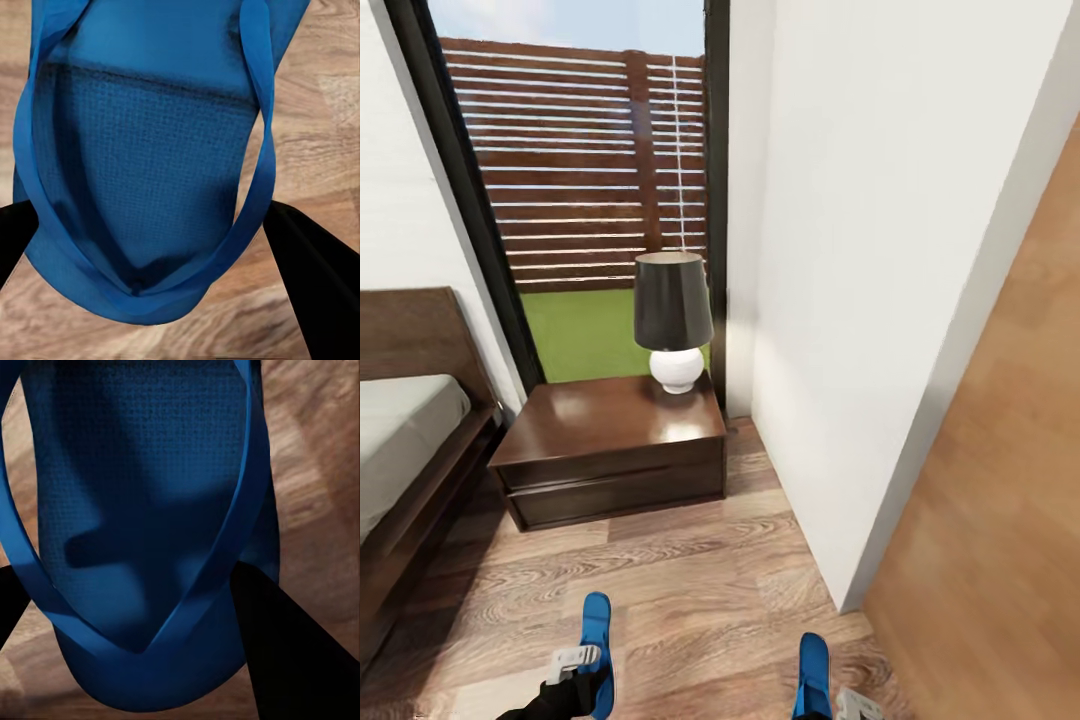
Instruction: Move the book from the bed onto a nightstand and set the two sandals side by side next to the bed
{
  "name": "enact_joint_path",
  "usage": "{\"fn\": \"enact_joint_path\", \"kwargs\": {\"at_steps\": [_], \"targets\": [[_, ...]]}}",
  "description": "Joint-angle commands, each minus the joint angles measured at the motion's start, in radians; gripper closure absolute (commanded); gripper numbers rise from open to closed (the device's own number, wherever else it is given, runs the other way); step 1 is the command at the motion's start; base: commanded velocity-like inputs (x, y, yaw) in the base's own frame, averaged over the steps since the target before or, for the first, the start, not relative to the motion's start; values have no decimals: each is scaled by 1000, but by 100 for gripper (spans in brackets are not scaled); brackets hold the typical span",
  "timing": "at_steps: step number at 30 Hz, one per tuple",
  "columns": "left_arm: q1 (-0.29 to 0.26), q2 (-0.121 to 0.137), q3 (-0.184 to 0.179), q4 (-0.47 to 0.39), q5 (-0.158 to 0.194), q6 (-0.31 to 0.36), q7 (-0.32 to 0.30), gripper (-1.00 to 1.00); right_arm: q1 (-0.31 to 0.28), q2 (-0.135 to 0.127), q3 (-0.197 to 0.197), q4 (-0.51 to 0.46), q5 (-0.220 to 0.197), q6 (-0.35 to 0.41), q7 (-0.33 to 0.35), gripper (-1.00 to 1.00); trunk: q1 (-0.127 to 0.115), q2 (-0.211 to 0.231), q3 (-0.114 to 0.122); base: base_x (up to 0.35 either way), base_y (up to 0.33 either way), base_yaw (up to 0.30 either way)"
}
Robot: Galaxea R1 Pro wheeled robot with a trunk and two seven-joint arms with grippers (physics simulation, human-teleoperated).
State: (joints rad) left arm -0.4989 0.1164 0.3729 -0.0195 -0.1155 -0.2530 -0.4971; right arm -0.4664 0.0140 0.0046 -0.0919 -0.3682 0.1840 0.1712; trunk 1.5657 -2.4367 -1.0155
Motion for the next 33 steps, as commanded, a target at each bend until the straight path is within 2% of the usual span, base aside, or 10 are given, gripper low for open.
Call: {"fn": "enact_joint_path", "kwargs": {"at_steps": [1, 8, 18, 22, 33], "targets": [[-1, 0, 9, 1, -10, -5, -1, 100, 0, 0, 1, -2, -8, 6, -1, 100, 0, 0, -1, 1, 0, 286], [-1, 0, 9, 1, -10, -5, -1, 100, 0, 0, 1, -2, -8, 6, -1, 100, 0, 0, -1, 115, 0, 248], [-1, 0, 9, 1, -10, -5, -1, 100, 0, 0, 1, -2, -8, 5, -1, 100, 0, 0, -1, 280, 0, 25], [-1, 0, 9, 1, -10, -5, -1, 100, 0, 0, 1, -2, -8, 5, -1, 100, 0, 0, -1, 56, 0, 113], [-1, 0, 9, 1, -10, -5, -1, 100, 0, 0, 0, -2, -8, 5, -1, 100, 0, 0, -1, 3, 0, 279]]}}
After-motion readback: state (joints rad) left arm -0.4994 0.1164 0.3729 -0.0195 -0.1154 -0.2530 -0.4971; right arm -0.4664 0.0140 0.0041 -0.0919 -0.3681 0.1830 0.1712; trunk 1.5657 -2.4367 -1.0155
